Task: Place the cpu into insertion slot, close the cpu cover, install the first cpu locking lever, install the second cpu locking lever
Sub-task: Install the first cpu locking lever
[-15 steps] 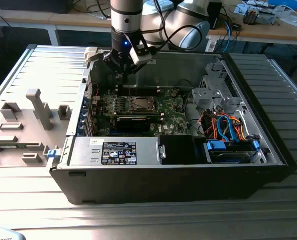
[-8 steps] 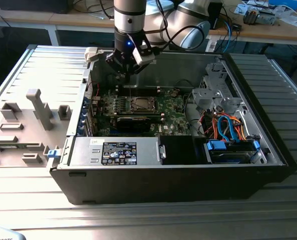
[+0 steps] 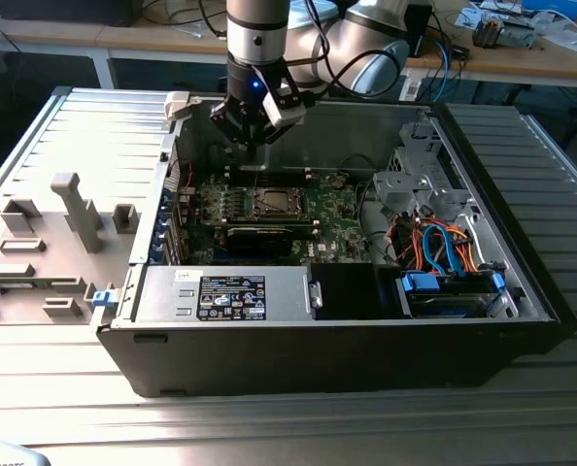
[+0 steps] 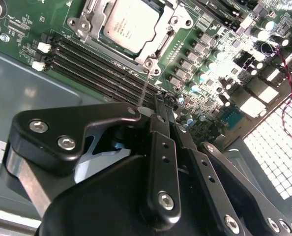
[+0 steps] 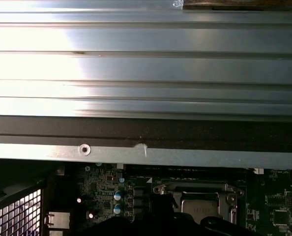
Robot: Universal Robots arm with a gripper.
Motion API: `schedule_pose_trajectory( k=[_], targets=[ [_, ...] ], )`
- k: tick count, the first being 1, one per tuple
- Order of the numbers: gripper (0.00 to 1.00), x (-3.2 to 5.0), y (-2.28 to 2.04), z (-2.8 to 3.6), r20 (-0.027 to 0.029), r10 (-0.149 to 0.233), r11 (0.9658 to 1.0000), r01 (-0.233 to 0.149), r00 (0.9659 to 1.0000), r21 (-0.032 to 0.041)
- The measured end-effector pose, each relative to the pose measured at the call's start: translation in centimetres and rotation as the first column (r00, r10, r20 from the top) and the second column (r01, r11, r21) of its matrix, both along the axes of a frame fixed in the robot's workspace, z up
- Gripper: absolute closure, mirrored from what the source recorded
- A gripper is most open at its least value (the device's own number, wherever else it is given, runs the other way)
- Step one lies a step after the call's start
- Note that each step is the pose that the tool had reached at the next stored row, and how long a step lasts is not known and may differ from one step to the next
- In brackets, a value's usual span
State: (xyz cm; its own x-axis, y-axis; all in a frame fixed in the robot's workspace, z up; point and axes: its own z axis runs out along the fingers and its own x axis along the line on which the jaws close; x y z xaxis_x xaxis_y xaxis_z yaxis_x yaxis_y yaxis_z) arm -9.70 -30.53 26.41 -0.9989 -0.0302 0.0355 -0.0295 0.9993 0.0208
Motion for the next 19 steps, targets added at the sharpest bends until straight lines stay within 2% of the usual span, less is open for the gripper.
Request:
schedule_pose_trajectory(
  k=[5,6,7,19],
  targets=[
    [0.89,0.34,0.00,0.00,0.0000,0.000,1.0000,0.000,1.0000,-0.0004],
    [0.89,1.40,0.00,0.00,0.0000,0.000,1.0000,0.000,1.0000,-0.0005],
    [0.89,1.67,0.00,-0.02,0.0000,-0.004,1.0000,0.004,1.0000,-0.0006],
    [0.89,1.94,0.01,-0.17,-0.0001,-0.004,1.0000,0.004,1.0000,-0.0005]
  ],
)
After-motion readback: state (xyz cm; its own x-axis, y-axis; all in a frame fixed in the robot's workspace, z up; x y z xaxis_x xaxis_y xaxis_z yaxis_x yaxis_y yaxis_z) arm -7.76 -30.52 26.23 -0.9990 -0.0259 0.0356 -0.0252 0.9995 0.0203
